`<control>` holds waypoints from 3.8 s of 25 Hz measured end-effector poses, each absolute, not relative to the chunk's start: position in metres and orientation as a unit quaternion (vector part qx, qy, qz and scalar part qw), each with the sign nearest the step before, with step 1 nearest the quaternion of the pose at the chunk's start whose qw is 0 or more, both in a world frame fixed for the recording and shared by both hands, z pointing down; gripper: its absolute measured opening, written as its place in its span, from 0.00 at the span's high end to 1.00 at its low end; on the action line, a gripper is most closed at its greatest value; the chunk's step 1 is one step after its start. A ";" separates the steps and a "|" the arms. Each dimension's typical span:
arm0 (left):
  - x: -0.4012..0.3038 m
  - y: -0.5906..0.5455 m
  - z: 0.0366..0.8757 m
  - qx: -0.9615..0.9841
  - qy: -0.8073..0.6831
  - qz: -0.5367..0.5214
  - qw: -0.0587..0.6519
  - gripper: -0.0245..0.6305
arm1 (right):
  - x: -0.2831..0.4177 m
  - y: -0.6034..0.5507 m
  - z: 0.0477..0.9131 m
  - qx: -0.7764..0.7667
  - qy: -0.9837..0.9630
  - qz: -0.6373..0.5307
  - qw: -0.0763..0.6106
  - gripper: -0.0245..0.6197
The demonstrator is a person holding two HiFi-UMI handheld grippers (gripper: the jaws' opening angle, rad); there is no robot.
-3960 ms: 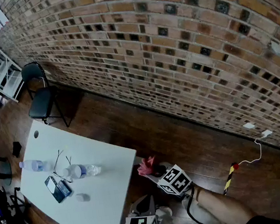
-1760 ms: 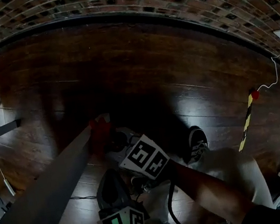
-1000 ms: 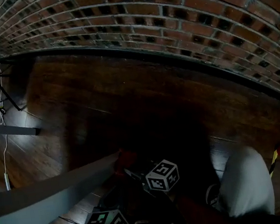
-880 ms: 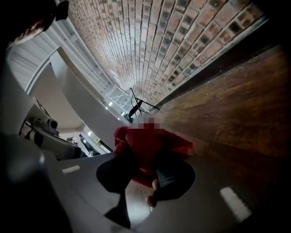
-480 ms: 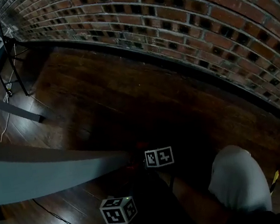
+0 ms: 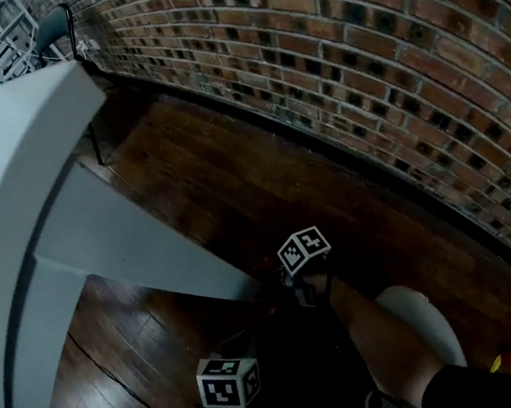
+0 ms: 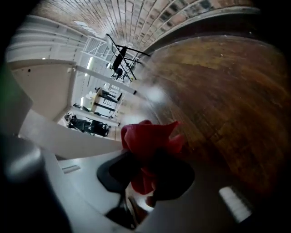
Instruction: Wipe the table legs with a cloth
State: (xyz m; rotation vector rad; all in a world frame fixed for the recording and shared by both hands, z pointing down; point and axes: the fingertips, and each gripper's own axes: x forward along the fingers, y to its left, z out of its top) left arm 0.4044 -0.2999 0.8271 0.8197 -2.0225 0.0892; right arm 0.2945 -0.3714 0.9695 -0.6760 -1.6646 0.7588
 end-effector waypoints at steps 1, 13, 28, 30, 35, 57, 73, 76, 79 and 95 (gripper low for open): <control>0.403 -0.302 0.814 0.335 -0.824 0.036 0.455 0.96 | 0.295 -0.370 0.953 -0.300 -0.706 0.318 0.558 0.81; 0.384 -0.299 0.697 0.338 -0.861 0.052 0.377 0.96 | 0.283 -0.363 0.742 -0.395 -0.765 0.242 0.448 0.81; 0.377 -0.273 0.624 0.290 -0.908 -0.017 0.302 0.96 | 0.322 -0.380 0.501 -0.407 -0.855 -0.013 0.320 0.81; 0.377 -0.270 0.618 0.285 -0.910 -0.026 0.299 0.96 | 0.339 -0.377 0.474 -0.429 -0.846 -0.042 0.312 0.81; 0.392 -0.248 0.612 0.266 -0.917 -0.011 0.296 0.96 | 0.397 -0.323 0.433 -0.544 -0.787 -0.047 0.287 0.81; 0.510 -0.174 0.680 0.178 -0.912 -0.030 0.369 0.96 | 0.357 -0.284 0.638 -0.341 -0.847 0.206 0.350 0.81; 0.539 -0.197 0.734 0.238 -0.887 -0.011 0.396 0.96 | 0.354 -0.285 0.904 -0.256 -0.872 0.151 0.388 0.81; 0.545 -0.189 0.732 0.226 -0.889 -0.019 0.398 0.96 | 0.353 -0.287 0.935 -0.241 -0.869 0.147 0.407 0.81; 0.549 -0.180 0.733 0.217 -0.889 -0.042 0.400 0.96 | 0.355 -0.287 0.964 -0.231 -0.862 0.126 0.434 0.81; 0.547 -0.132 0.732 0.187 -0.892 -0.062 0.407 0.96 | 0.369 -0.310 0.914 -0.288 -0.837 0.085 0.457 0.81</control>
